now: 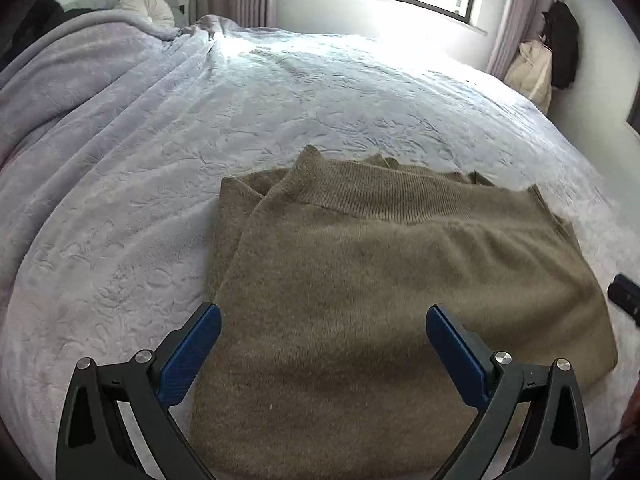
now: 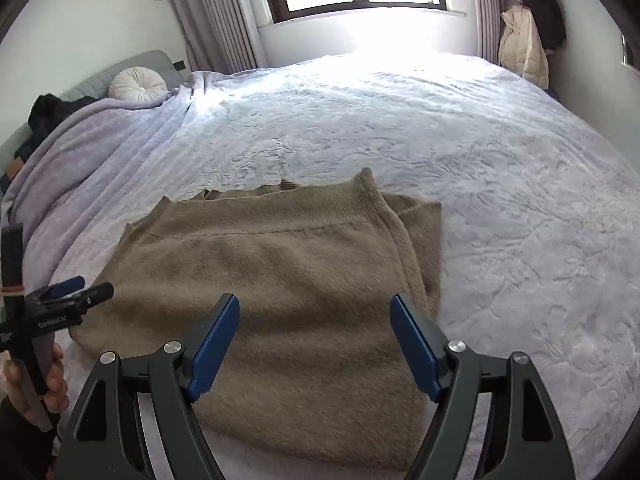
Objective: Fold small clothes
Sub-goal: 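Withdraw both grippers above the folded sweater, then close both grippers on the sweater edge near the collar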
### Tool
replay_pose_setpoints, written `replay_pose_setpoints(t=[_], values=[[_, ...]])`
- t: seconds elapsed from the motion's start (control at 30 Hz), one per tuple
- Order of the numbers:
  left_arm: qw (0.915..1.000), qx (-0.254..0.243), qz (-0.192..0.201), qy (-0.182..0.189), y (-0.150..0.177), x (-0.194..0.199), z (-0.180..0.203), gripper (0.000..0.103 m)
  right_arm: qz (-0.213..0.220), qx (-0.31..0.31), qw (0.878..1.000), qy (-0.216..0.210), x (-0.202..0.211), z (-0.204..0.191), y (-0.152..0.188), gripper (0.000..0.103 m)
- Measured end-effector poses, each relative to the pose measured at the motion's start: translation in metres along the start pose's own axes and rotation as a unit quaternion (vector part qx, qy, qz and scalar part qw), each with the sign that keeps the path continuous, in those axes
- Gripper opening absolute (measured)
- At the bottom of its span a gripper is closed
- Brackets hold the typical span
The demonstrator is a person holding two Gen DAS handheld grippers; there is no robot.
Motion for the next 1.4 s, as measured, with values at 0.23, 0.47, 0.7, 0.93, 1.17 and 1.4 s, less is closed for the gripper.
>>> replay_pose_setpoints(t=[0.23,0.47,0.7,0.93,1.17,1.4], values=[[0.9978,-0.016,-0.036,-0.053,0.011,-0.053,-0.003,0.103,-0.049,0.055,0.994,0.079,-0.073,-0.011,0.017,0.081],[0.9980,0.040,-0.032,-0.036,0.018,-0.038,-0.040,0.103,-0.041,0.019,0.998,0.042,-0.038,0.017,0.027,0.081],[0.9990,0.038,-0.011,-0.022,-0.017,-0.022,-0.010,0.103,-0.001,0.006,0.999,0.037,-0.016,0.001,-0.020,0.082],[0.9969,-0.009,-0.074,-0.025,-0.036,-0.061,0.033,0.103,-0.075,0.023,0.996,0.031,-0.093,-0.037,-0.046,0.082],[0.9925,-0.029,-0.098,-0.067,-0.052,-0.107,0.032,0.103,-0.121,0.021,0.990,0.063,-0.157,-0.022,-0.050,0.082],[0.9927,-0.033,-0.108,-0.043,-0.062,-0.114,0.023,0.103,-0.115,-0.043,0.989,0.086,-0.149,0.046,-0.062,0.080]])
Point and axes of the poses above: each gripper's, at about its wrist camera, not at the fingertips, and x roughly against the way its jaws point, z to its right, y to its underside, the point moved 9 cm from there along -x, roughly the way its jaws point, and after that the axes turned 5 degrees about -y, right-handed, at the moved point
